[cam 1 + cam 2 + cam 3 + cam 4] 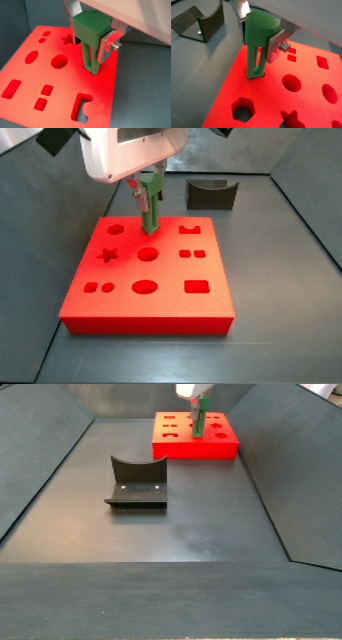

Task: Pick up the 3 prong object. Move up. Place the 3 prong object on the fixture. Regrasp the 3 prong object. Move to above the board. Insert the 3 prong object.
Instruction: Insert the 3 prong object.

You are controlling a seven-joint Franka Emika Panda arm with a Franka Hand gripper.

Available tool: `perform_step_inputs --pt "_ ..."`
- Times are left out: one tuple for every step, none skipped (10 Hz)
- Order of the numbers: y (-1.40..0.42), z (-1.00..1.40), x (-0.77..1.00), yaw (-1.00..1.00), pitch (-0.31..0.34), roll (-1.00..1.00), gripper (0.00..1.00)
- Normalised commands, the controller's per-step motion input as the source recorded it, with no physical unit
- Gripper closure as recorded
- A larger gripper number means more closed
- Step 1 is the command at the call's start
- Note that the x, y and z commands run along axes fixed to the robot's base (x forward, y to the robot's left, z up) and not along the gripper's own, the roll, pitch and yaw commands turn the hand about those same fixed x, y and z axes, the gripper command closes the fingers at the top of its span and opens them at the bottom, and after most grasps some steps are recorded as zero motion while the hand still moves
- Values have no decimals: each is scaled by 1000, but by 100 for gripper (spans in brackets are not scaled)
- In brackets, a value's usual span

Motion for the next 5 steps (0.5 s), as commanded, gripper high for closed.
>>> perform_step_inputs --pt "300 -389 -94 171 -276 300 100" --pt "177 -340 -49 151 -247 380 100" --pt "129 -317 -14 217 -254 373 100" --pt "43 -294 0 291 -304 310 100" --pt "-14 -329 0 249 -341 253 100"
